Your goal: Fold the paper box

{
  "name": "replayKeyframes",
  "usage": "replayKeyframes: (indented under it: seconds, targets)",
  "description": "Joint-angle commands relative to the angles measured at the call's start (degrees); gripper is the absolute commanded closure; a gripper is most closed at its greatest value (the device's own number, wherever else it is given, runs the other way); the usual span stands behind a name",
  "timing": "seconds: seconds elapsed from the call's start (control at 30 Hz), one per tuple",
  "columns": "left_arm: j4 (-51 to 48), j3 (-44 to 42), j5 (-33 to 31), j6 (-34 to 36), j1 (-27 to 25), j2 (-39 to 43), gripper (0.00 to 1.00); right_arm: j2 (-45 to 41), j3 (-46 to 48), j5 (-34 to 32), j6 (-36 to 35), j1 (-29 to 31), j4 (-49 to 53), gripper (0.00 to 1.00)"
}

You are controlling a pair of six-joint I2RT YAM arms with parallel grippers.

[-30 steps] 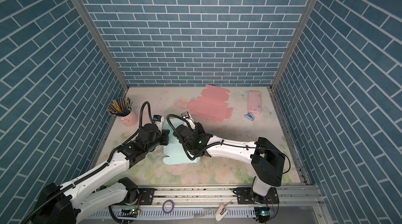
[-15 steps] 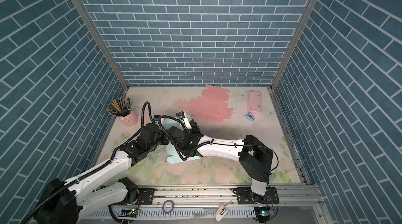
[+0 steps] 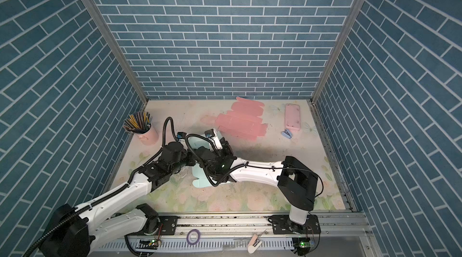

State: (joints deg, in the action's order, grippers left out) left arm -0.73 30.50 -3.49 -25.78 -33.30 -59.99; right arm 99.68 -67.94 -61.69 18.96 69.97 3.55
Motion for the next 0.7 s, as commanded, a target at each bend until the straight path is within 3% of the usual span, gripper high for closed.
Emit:
replayKeyframes:
  seconds: [0.0,0.13,0.2,0.37,0.47,0.67]
  targets:
    - [0.8,0.0,0.5,1.0,-0.8,0.8,1.00,-3.9,2.6,1.8,-3.6,-0.2,-1.4,0.81]
    - [1.6,0.4,-0.9,1.7,-0.6,-0.2,1.00,-12.3,11.6,9.2,-6.7,0.9,-9.2,0.47]
    - [2.2,0.7,-1.6,2.5,-0.6,-1.2,1.00,-17.5,16.1,12.7,-7.9,1.6,-11.8,0.37]
    - [9.4,-1.1,-2.4,8.6,-0.6,-4.2,1.00,-30.9,26.0,22.4,-12.2,3.8,-16.7,0.33]
    - [17.4,-3.8,0.0,14.4,-0.6,-6.3,1.00,-38.6,29.6,29.3,-10.9,3.2,-17.3,0.34]
    - [32.4,-8.1,5.7,21.2,-1.5,-10.8,1.00,-42.1,28.6,54.3,7.0,-15.3,-12.4,0.37]
